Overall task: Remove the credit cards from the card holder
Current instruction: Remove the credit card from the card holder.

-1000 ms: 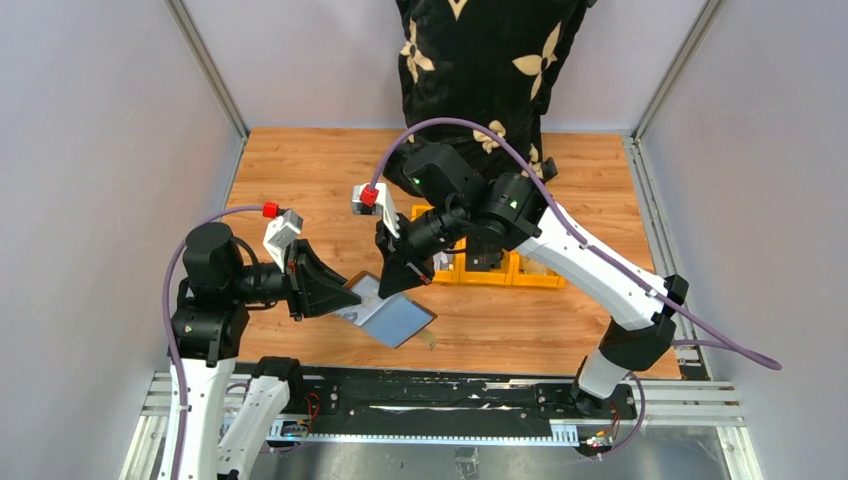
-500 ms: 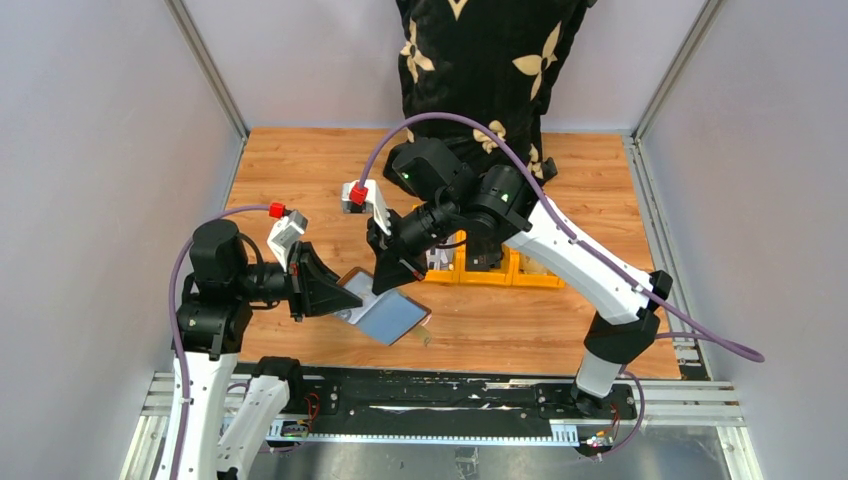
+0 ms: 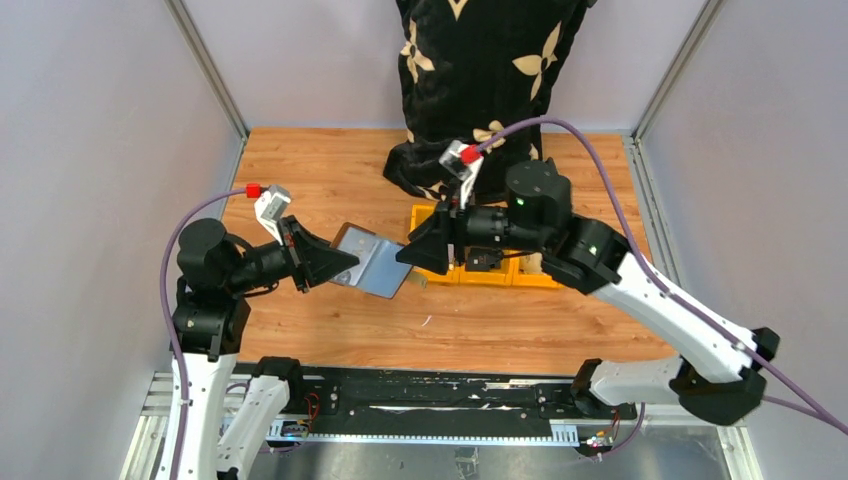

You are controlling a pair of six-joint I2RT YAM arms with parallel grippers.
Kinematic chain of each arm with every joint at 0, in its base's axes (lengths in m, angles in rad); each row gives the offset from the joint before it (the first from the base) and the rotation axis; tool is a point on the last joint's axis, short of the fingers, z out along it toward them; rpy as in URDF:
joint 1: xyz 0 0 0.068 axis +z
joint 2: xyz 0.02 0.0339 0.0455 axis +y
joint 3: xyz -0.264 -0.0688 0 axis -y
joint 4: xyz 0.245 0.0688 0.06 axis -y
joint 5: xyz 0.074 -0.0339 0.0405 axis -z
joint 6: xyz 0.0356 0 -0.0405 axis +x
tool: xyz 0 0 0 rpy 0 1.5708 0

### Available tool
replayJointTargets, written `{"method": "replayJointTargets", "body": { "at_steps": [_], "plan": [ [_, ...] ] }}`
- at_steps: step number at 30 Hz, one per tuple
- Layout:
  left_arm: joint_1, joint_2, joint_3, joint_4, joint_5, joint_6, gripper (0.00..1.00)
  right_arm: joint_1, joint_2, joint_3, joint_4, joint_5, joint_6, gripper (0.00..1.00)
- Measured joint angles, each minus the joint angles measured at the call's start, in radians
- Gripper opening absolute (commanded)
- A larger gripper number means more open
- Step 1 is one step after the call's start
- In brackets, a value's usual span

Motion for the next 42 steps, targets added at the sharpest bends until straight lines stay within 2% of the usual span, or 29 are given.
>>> {"method": "replayJointTargets", "body": {
  "at_steps": [4, 8, 14, 20, 28, 31, 42],
  "plan": [
    [0.000, -0.043, -0.043, 0.145, -0.075, -0.142, 0.00, 0.002, -0.107, -0.180, 0.321, -0.048, 0.209, 0.59],
    [0.000, -0.055, -0.076, 0.263, -0.096, -0.286, 0.00, 0.003, -0.066, -0.281, 0.552, -0.108, 0.366, 0.59],
    [0.001, -0.056, -0.084, 0.345, -0.101, -0.410, 0.00, 0.004, 0.026, -0.327, 0.667, -0.159, 0.484, 0.59],
    [0.002, -0.057, -0.085, 0.394, -0.097, -0.478, 0.00, 0.006, 0.029, -0.329, 0.728, -0.168, 0.520, 0.58],
    [0.009, -0.067, -0.100, 0.462, -0.083, -0.550, 0.00, 0.006, 0.045, -0.358, 0.827, -0.177, 0.586, 0.35],
    [0.016, -0.076, -0.106, 0.484, -0.081, -0.567, 0.03, 0.003, 0.061, -0.367, 0.867, -0.183, 0.629, 0.26],
    [0.020, -0.111, -0.119, 0.523, -0.080, -0.566, 0.08, 0.002, 0.071, -0.380, 0.914, -0.200, 0.704, 0.07]
  ]
}}
